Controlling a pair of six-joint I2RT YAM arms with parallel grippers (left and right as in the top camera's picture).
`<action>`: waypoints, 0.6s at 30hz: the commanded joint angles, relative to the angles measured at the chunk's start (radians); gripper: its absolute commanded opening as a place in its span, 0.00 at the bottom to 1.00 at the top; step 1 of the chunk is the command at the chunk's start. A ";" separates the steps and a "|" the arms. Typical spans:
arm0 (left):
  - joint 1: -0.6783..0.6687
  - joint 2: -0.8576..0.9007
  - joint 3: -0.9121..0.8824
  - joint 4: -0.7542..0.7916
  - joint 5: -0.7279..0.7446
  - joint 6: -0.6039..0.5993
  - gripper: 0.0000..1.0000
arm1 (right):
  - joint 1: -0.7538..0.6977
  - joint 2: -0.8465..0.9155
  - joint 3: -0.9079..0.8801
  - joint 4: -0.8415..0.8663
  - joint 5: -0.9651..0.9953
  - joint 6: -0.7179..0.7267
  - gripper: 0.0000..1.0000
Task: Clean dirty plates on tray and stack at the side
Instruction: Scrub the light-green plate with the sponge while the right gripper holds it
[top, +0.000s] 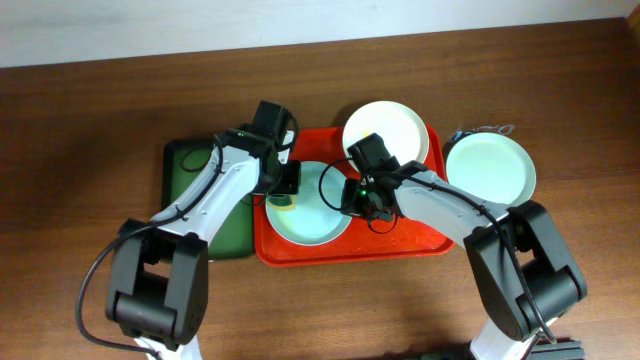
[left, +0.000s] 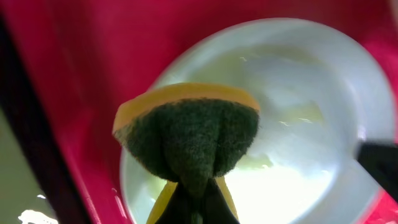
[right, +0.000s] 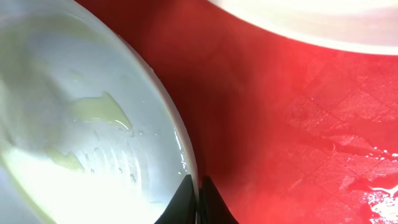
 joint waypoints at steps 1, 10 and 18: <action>-0.009 -0.016 -0.097 0.057 -0.068 -0.003 0.00 | 0.007 0.011 -0.004 0.002 0.009 0.005 0.04; -0.083 -0.018 -0.187 0.123 0.356 -0.006 0.00 | 0.007 0.011 -0.004 0.002 0.009 0.005 0.04; 0.011 -0.148 0.071 -0.065 0.066 -0.005 0.00 | 0.007 0.011 -0.004 0.002 0.009 0.005 0.04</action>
